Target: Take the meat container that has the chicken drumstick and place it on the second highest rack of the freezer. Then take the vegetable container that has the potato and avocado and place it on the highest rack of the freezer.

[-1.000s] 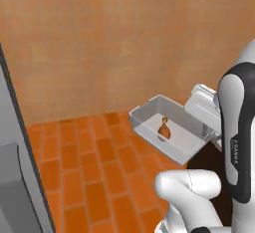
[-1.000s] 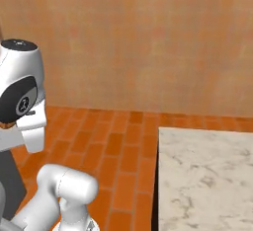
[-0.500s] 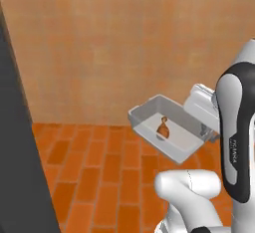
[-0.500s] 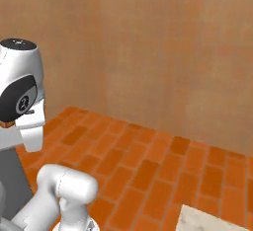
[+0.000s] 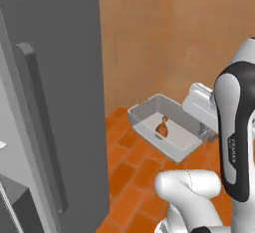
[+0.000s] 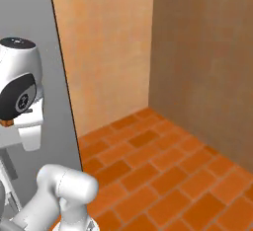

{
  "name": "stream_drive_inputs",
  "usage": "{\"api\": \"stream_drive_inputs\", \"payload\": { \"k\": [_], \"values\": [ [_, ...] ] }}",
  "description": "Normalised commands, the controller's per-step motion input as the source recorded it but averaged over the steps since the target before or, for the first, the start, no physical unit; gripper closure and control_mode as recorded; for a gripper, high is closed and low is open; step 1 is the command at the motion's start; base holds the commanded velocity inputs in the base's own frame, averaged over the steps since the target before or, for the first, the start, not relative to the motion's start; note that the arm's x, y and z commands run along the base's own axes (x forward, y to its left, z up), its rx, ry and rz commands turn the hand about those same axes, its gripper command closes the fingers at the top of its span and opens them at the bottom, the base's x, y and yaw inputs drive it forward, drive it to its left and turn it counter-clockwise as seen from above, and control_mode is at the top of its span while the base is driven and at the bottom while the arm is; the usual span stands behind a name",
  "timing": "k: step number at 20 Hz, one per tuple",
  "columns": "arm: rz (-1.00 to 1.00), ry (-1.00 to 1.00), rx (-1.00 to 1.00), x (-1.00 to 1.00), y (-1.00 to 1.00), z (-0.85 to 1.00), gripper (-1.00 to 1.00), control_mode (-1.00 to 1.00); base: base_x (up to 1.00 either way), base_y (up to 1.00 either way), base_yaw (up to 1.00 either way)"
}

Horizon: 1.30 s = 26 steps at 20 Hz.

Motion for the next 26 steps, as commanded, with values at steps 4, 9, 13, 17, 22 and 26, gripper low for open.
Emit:
{"api": "stream_drive_inputs", "payload": {
  "k": [4,9,13,17,22,26],
  "values": [
    [0.0,0.0,0.0,0.0,0.0,0.0,1.0,1.0,0.39,-0.02,0.79],
    [0.0,0.0,0.0,0.0,0.0,0.0,1.0,1.0,0.36,-0.21,0.71],
    [0.0,0.0,0.0,0.0,0.0,0.0,1.0,1.0,0.68,-0.31,0.5],
    [0.0,0.0,0.0,0.0,0.0,0.0,1.0,1.0,0.72,0.04,0.21],
    [0.0,0.0,0.0,0.0,0.0,0.0,1.0,1.0,0.2,0.49,0.18],
    [0.0,0.0,0.0,0.0,0.0,0.0,1.0,1.0,0.33,0.25,0.39]
  ]
}}
